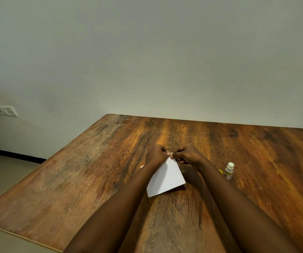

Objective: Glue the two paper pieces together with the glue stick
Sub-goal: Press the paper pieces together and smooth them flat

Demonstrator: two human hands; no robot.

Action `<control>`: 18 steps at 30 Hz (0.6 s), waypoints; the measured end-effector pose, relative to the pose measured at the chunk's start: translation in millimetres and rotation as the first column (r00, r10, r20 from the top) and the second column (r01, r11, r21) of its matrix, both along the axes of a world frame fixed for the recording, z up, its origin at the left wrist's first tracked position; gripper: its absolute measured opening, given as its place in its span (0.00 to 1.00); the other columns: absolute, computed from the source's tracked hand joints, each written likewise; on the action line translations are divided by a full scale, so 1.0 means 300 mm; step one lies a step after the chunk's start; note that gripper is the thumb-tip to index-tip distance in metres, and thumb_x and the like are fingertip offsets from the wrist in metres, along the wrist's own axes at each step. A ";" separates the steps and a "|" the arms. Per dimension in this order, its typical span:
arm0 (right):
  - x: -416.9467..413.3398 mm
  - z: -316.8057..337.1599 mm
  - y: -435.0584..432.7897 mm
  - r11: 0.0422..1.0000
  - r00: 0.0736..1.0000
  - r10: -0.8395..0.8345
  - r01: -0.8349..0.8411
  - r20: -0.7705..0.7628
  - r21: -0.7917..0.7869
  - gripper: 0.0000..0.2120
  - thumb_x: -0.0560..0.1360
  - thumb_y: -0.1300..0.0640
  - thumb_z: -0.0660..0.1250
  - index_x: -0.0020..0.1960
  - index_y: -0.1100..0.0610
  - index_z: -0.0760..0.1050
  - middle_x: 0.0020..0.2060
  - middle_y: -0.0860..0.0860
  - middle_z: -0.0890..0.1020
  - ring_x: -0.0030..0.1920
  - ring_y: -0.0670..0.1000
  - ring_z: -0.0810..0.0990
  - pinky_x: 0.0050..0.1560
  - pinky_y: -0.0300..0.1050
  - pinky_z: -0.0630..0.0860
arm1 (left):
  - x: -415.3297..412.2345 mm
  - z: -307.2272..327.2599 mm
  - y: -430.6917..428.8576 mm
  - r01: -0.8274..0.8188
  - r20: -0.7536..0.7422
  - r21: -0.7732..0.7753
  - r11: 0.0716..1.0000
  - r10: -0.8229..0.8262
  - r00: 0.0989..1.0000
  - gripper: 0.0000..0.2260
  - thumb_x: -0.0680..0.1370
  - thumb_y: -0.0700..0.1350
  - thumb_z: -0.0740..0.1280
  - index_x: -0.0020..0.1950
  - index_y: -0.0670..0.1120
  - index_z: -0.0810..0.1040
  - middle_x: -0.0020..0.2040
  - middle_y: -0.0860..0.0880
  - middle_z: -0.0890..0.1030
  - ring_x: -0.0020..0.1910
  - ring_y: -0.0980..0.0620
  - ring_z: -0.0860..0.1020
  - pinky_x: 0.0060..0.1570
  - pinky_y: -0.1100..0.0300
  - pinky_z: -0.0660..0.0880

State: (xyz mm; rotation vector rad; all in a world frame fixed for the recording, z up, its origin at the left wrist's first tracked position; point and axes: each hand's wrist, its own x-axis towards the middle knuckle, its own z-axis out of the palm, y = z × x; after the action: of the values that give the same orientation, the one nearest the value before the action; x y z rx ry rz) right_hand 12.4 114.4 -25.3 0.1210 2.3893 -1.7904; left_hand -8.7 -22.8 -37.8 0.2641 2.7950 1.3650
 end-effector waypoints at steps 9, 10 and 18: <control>0.000 -0.005 -0.013 0.994 0.999 -0.015 0.020 -0.043 0.103 0.06 0.73 0.66 0.68 0.36 0.62 0.77 0.31 0.52 0.76 0.31 0.47 0.73 0.32 0.39 0.68 | -0.019 -0.006 0.006 -0.104 -0.021 0.001 0.995 0.104 0.994 0.06 0.79 0.42 0.63 0.42 0.44 0.75 0.42 0.46 0.77 0.44 0.50 0.74 0.43 0.56 0.69; -0.002 -0.006 -0.012 0.991 0.999 -0.008 0.015 -0.049 0.130 0.08 0.73 0.65 0.68 0.35 0.60 0.76 0.31 0.52 0.76 0.32 0.47 0.73 0.33 0.39 0.69 | -0.023 -0.002 0.001 -0.118 -0.029 0.000 0.993 0.118 0.993 0.07 0.79 0.41 0.62 0.41 0.44 0.75 0.41 0.46 0.76 0.43 0.49 0.74 0.43 0.56 0.69; 0.016 -0.032 0.014 0.984 0.999 0.022 -0.016 -0.033 0.176 0.10 0.74 0.65 0.67 0.33 0.61 0.76 0.30 0.52 0.74 0.31 0.47 0.72 0.31 0.38 0.68 | -0.047 0.011 -0.059 -0.226 -0.022 0.009 0.974 0.226 0.974 0.08 0.80 0.42 0.61 0.47 0.42 0.78 0.45 0.44 0.79 0.43 0.50 0.74 0.41 0.57 0.67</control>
State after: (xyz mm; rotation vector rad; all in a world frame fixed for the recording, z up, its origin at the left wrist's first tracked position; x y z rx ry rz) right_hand 17.1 118.5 -34.8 0.0880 2.5612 -1.5830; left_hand -22.8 -40.6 -34.5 -0.0411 2.9146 1.4194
